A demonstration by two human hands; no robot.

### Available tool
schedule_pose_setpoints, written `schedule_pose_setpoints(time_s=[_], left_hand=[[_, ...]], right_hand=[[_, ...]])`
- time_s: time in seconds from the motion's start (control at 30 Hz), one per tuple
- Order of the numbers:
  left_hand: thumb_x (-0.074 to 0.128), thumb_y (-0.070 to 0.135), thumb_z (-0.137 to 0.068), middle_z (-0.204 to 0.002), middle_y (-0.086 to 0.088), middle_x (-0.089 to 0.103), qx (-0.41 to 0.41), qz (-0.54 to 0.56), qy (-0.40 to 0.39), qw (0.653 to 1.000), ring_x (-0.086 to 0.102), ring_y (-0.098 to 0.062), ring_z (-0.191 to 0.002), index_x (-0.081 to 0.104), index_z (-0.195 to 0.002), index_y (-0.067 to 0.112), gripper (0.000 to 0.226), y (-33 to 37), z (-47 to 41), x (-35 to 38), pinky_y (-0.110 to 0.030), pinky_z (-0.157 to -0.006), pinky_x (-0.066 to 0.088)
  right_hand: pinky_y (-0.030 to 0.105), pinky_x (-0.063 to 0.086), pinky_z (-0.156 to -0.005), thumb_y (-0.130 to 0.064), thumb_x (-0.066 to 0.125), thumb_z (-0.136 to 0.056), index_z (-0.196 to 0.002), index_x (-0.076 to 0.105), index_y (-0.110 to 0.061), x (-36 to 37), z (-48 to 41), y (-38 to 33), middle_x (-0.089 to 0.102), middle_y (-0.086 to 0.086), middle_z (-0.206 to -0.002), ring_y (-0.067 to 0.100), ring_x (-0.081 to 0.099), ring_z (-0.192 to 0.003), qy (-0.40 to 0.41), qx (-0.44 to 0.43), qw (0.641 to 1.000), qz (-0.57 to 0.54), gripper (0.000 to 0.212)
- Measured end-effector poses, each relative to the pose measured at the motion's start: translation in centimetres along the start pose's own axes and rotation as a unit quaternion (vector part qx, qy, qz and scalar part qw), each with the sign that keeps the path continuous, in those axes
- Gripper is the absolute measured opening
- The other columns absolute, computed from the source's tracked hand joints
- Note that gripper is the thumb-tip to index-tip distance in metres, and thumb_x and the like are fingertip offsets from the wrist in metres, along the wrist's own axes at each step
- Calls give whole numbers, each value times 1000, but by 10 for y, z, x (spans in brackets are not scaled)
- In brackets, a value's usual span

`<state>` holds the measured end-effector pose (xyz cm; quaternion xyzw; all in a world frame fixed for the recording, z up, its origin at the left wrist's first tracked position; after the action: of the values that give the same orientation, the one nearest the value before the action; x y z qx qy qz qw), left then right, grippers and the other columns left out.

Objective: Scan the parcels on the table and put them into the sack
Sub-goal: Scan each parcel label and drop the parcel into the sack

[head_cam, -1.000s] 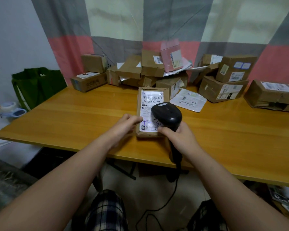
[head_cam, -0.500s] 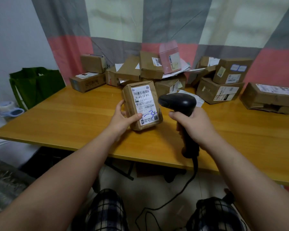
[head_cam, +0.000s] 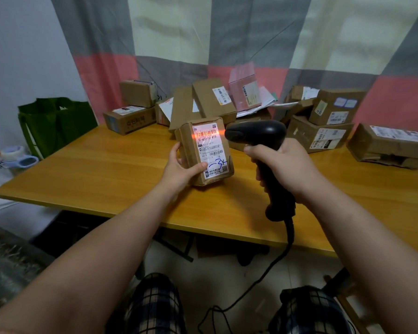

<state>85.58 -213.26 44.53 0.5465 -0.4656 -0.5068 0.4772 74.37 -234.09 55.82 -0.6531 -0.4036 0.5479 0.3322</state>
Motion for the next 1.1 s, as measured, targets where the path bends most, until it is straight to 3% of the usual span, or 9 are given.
schedule_pose_setpoints(time_s=[0.1,0.27,0.43,0.67,0.83,1.0,1.1], left_hand=[[83,23,-71,-141,-6,44,9,5,4,1000,47,-26,-127,13,-151,33,106,0,1,-4,-50,-104,42],[83,19,-71,-144,-6,42,19,12,-4,1000,46,-26,-130,13,-150,33,107,1,10,-12,-52,-105,41],[84,24,-71,-147,-7,39,55,-33,24,998,43,-25,-132,16,-150,29,104,6,38,-44,-49,-107,40],[86,31,-68,-130,3,52,88,-36,147,985,58,-4,-111,22,-147,34,101,-6,130,-148,-33,-97,51],[85,21,-68,-136,-3,48,83,-26,290,953,56,-17,-118,24,-146,29,99,-39,225,-221,-41,-100,49],[83,32,-62,-133,3,51,51,-25,393,918,58,-9,-116,27,-144,29,99,-81,302,-265,-32,-99,49],[85,31,-65,-137,3,47,6,-57,452,890,52,-11,-124,26,-146,28,100,-107,329,-299,-41,-107,43]], right_hand=[[39,51,-64,-32,63,-87,-84,64,8,2,2,-3,61,12,-59,25,60,-56,-9,-1,1000,-7,40],[40,51,-66,-31,63,-88,-80,65,9,8,6,-9,62,14,-61,26,60,-57,-5,-12,1000,-17,41],[34,48,-56,-27,63,-87,-78,63,10,31,13,-21,61,16,-58,26,58,-51,-30,-32,999,-30,39],[26,42,-45,-22,65,-85,-69,63,6,131,34,-47,55,10,-47,22,52,-44,-145,-66,983,-95,33],[23,41,-42,-24,66,-86,-55,60,-4,228,63,-55,55,12,-46,21,51,-39,-257,-68,956,-122,38],[27,43,-54,-28,69,-84,-48,61,-13,316,101,-45,59,6,-47,15,55,-43,-341,-68,932,-106,40],[38,49,-65,-31,72,-81,-66,68,-10,361,113,-30,63,4,-54,17,61,-55,-361,-45,926,-95,26]])
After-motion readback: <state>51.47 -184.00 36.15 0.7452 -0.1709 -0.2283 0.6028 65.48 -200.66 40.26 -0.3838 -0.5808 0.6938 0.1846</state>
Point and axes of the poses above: each hand's wrist, its own z-axis away from the middle knuckle, its own x-axis out of the palm, y = z × x, the point moved 4 cm from there along -z, towards the middle knuckle
